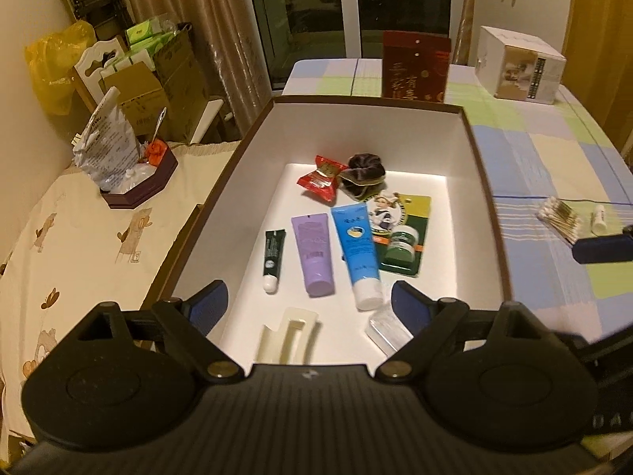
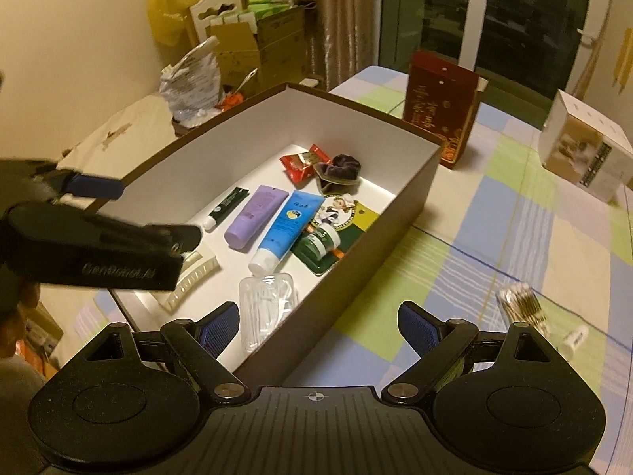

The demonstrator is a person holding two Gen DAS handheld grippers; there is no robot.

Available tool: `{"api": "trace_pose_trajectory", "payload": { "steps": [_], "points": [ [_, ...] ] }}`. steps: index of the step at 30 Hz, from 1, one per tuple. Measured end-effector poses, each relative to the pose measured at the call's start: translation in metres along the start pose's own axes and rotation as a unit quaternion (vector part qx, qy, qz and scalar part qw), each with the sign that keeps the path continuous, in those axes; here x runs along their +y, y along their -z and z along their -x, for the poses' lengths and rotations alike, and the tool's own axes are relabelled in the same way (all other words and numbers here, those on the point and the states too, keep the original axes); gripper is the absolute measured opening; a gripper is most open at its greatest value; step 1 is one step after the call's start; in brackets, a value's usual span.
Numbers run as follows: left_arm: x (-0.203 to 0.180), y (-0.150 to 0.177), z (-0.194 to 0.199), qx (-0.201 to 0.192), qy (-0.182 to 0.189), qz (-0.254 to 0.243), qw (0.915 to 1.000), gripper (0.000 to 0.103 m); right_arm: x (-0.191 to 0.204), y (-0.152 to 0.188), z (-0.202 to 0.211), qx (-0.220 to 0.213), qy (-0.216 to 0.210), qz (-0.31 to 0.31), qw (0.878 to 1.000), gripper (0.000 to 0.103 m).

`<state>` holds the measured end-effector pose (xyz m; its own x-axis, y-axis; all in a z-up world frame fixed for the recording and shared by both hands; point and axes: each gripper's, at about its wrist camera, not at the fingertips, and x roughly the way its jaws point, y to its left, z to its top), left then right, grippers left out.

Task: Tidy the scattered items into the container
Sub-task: 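Move both tools back from the box toward the swabs and white bottle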

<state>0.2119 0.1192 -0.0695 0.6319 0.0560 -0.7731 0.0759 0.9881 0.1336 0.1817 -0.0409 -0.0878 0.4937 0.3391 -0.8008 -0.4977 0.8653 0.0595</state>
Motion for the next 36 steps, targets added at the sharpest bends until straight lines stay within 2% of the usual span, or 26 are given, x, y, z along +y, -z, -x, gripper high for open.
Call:
{"api": "trace_pose_trajectory", "payload": {
  "steps": [7, 16, 29, 36],
  "points": [
    [-0.004, 0.014, 0.034, -0.012, -0.005, 0.026, 0.9996, 0.088, -0.002, 0.011, 0.023, -0.013, -0.006, -0.013, 1.0, 0.092],
    [-0.032, 0.036, 0.07, -0.014, -0.001, 0.025, 0.9996, 0.088, -0.005, 0.039, 0.055, -0.021, -0.003, -0.014, 1.0, 0.092],
    [-0.069, 0.054, 0.112, -0.021, -0.002, -0.011, 0.9997, 0.089, -0.037, 0.084, 0.101, -0.023, 0.012, -0.054, 0.998, 0.092],
    [-0.092, 0.061, 0.121, -0.015, -0.001, -0.031, 0.9994, 0.09, -0.057, 0.104, 0.115, -0.02, 0.021, -0.078, 0.997, 0.092]
  ]
}}
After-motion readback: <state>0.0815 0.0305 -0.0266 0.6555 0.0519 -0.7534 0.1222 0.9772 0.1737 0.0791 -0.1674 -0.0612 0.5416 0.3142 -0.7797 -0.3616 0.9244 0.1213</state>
